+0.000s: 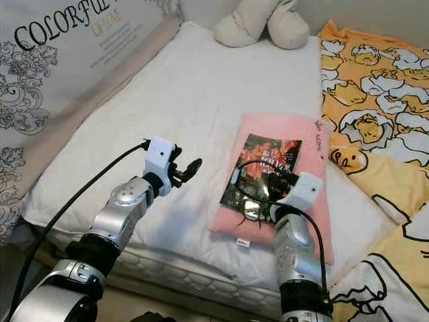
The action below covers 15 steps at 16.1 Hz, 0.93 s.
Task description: Clean up the room
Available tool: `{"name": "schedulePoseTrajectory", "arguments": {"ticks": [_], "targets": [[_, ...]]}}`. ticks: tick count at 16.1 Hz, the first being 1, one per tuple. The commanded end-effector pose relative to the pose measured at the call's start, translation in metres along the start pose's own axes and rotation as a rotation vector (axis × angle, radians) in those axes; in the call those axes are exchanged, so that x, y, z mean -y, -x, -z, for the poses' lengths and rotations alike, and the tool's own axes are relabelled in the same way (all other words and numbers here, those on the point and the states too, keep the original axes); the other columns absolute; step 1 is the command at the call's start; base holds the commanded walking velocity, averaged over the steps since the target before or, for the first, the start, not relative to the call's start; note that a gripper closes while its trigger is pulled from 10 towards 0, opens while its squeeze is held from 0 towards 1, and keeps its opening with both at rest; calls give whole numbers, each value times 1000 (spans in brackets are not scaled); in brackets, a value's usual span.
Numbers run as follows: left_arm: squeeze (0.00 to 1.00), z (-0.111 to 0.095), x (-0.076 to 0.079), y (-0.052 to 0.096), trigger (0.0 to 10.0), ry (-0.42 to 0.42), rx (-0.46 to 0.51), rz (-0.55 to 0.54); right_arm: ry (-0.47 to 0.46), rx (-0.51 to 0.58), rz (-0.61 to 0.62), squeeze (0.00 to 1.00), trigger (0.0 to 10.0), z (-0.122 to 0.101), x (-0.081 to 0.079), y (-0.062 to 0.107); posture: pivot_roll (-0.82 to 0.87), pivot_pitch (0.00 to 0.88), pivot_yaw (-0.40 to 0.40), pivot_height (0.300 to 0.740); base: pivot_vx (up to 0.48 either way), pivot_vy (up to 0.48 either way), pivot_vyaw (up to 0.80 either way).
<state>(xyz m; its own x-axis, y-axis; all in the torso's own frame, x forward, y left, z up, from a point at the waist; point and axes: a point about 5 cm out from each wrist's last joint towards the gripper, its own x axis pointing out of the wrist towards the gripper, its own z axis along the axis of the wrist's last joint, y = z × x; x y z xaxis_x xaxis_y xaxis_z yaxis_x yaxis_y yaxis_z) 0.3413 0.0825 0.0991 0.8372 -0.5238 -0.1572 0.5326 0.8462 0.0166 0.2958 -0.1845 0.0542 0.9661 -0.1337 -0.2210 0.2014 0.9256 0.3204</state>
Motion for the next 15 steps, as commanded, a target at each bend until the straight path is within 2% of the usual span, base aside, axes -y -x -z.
{"name": "schedulePoseTrajectory", "arguments": {"ticks": [1, 2, 3, 4, 5, 6, 7, 9, 11, 12, 15], "targets": [[0, -7, -1, -3, 10000, -17, 13, 7, 42, -27, 27, 1000, 10000, 8, 6, 2, 8, 0, 73, 740, 0, 0, 0], [0, -7, -1, -3, 10000, -17, 14, 8, 53, -18, 12, 1000, 10000, 7, 3, 3, 5, 0, 74, 740, 0, 0, 0], [0, -7, -1, -3, 10000, -17, 14, 8, 45, -17, -3, 1000, 0, 7, 1, 3, 5, 0, 73, 740, 0, 0, 0], [0, -7, -2, -3, 10000, -17, 13, 7, 41, -16, -19, 1000, 0, 7, -2, 2, 5, 0, 73, 740, 0, 0, 0], [0, -7, -2, -3, 10000, -17, 13, 7, 45, -4, -35, 741, 0, 5, -6, 1, 5, 0, 74, 740, 0, 0, 0], [0, -7, -2, -3, 10000, -16, 13, 7, 106, 36, -54, 0, 0, -2, -12, 1, 5, 0, 74, 740, 0, 0, 0], [0, -7, -2, -4, 10000, -16, 14, 7, 191, 85, -81, 0, 0, -10, -19, 1, 5, 0, 74, 740, 0, 0, 0], [0, -7, -2, -4, 10000, -15, 14, 6, 240, 118, -99, 0, 0, -14, -24, 2, 4, 0, 73, 740, 0, 0, 0], [0, -7, -1, -4, 10000, -14, 13, 7, 252, 130, -98, 0, 0, -15, -25, 3, 4, 0, 71, 740, 0, 0, 0], [0, -7, -1, -4, 10000, -15, 12, 9, 237, 131, -86, 0, 0, -13, -24, 3, 5, 0, 71, 740, 0, 0, 0], [0, -6, -2, -4, 10000, -16, 7, 9, 20, 88, -96, 0, 0, -10, -25, 4, 4, 0, 74, 740, 0, 0, 0]]}}
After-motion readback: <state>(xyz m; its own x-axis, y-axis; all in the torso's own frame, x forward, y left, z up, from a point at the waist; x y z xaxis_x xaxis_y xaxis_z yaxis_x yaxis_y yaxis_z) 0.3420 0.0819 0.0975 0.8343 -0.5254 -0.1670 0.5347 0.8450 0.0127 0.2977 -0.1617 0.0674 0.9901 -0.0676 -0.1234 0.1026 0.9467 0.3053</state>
